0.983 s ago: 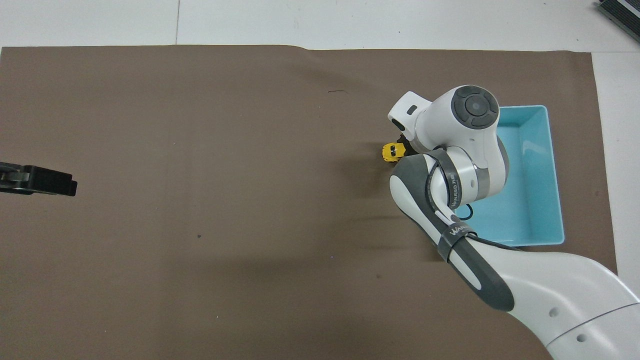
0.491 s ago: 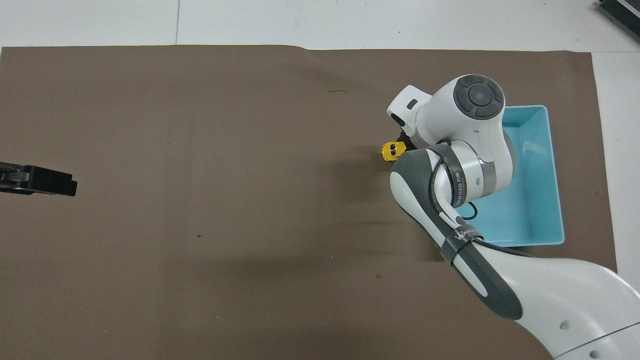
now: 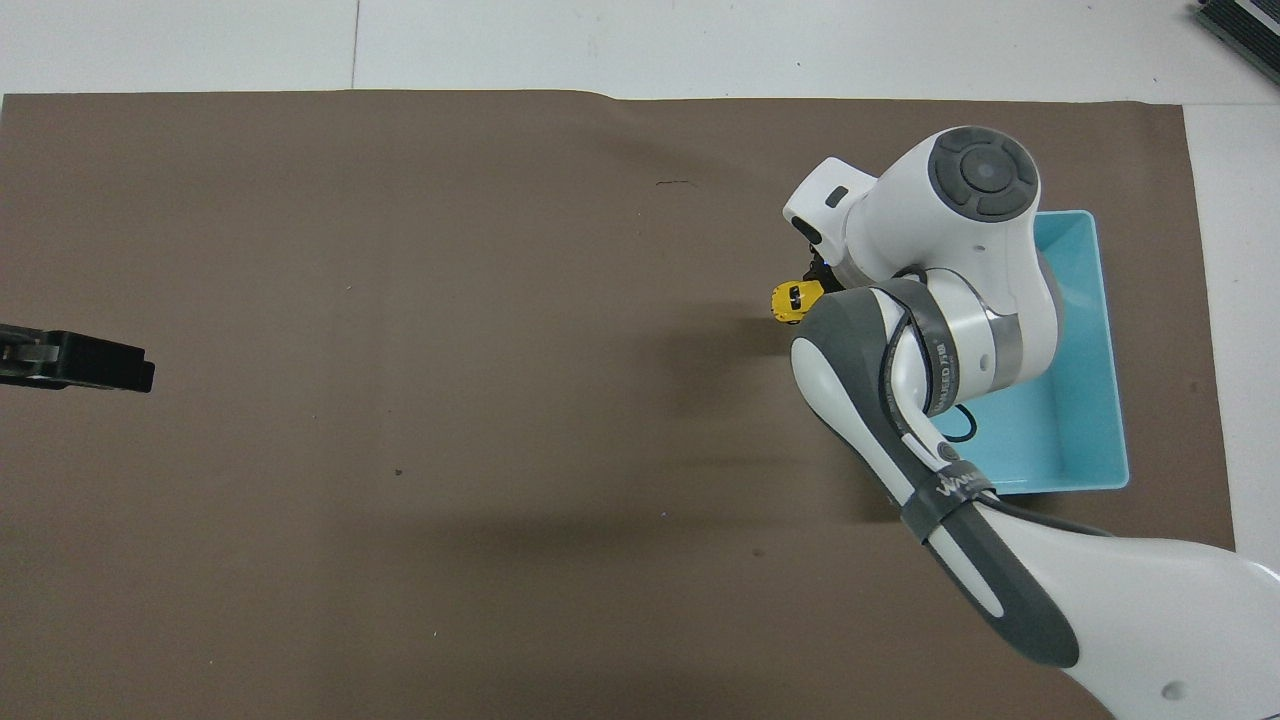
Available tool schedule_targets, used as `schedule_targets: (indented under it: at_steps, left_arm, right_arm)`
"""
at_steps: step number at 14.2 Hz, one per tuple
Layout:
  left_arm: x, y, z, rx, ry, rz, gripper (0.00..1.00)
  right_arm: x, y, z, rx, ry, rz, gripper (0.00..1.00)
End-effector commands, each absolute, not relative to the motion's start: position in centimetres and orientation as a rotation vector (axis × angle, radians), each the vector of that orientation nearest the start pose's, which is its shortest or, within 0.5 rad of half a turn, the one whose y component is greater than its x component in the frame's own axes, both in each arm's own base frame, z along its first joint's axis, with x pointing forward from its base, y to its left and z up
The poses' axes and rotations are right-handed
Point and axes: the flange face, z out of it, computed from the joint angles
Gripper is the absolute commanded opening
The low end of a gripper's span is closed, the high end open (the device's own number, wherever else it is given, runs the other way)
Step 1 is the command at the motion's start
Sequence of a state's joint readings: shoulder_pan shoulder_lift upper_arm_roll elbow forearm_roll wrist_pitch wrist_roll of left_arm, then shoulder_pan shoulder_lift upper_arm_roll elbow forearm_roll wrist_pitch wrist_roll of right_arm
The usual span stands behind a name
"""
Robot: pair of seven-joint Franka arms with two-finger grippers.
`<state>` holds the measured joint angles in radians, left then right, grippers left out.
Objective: Wind up and store yellow beetle car
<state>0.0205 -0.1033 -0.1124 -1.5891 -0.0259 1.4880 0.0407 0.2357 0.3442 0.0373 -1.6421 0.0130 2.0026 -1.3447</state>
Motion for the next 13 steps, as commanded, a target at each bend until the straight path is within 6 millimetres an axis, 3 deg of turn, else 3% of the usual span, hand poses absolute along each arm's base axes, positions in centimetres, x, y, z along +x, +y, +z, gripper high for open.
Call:
schedule_targets:
  at_steps: [1, 4, 10, 13]
  left_arm:
    - [50.7, -5.0, 66.9, -3.163, 0.209, 0.004, 1.0]
    - [50.7, -5.0, 66.9, -3.163, 0.209, 0.004, 1.0]
    - [50.7, -5.0, 66.9, -3.163, 0.209, 0.004, 1.0]
    - [50.7, -5.0, 66.9, -3.163, 0.209, 0.004, 1.0]
  right_arm:
    - [63.0, 16.2, 43.3, 2.221, 2.258, 0.029, 0.08]
    - [62.7, 15.4, 44.1, 2.213, 2.261, 0.0, 0.08]
    - [62.5, 11.5, 45.7, 2.211, 2.275, -0.021, 0.08]
    - [62.4, 8.7, 45.9, 2.206, 2.307, -0.054, 0.08]
